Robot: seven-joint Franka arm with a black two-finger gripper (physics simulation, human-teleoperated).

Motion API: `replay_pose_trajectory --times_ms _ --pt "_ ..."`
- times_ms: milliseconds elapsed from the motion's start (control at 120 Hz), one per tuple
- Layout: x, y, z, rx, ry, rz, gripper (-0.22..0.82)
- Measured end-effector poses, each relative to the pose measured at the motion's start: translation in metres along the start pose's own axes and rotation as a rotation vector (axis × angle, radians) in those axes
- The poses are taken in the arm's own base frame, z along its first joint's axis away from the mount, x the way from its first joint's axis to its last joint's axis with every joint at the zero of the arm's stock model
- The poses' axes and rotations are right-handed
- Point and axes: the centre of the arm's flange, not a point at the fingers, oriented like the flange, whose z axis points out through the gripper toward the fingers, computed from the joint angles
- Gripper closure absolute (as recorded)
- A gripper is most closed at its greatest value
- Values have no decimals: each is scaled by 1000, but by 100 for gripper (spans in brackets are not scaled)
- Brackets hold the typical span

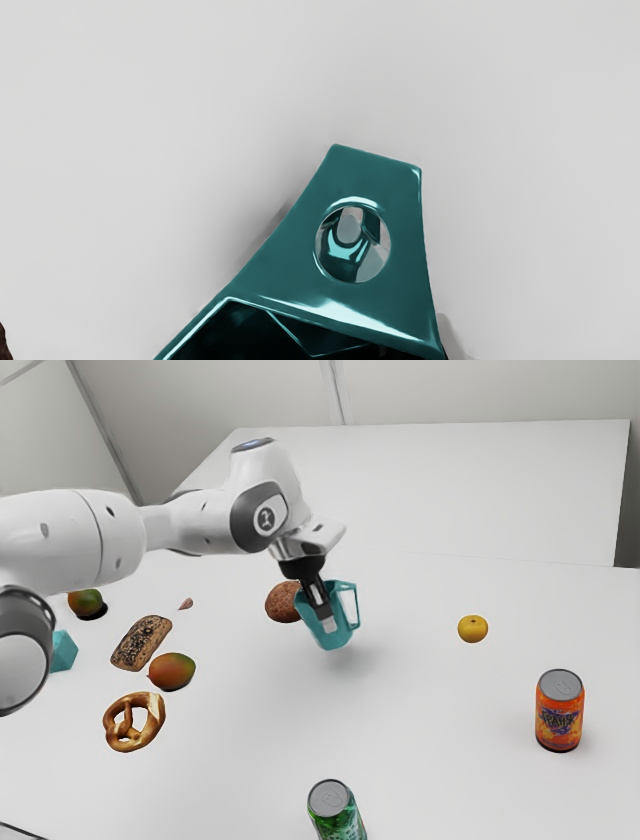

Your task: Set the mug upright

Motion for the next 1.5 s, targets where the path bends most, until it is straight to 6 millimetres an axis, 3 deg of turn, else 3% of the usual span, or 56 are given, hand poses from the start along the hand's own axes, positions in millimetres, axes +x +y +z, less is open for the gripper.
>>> replay_pose_trajectory --times_ms 108,217,533,592,675,758,858,1033,1233,1367,1500 --pt "-48 17 19 30 -37 -88 78" --pt "-83 26 32 67 -24 -178 78" --pt "-118 14 57 140 25 -409 78" --pt "-120 16 60 142 26 -437 74" --pt "-120 16 62 139 33 -470 54" --pt "-122 14 61 137 42 -503 41" --pt "-124 12 59 137 52 -534 38" --pt "-132 3 56 144 59 -592 18" --pt "-129 4 52 147 68 -619 8" --pt "-121 9 20 157 102 -618 5" --pt "-118 14 9 158 96 -619 3"
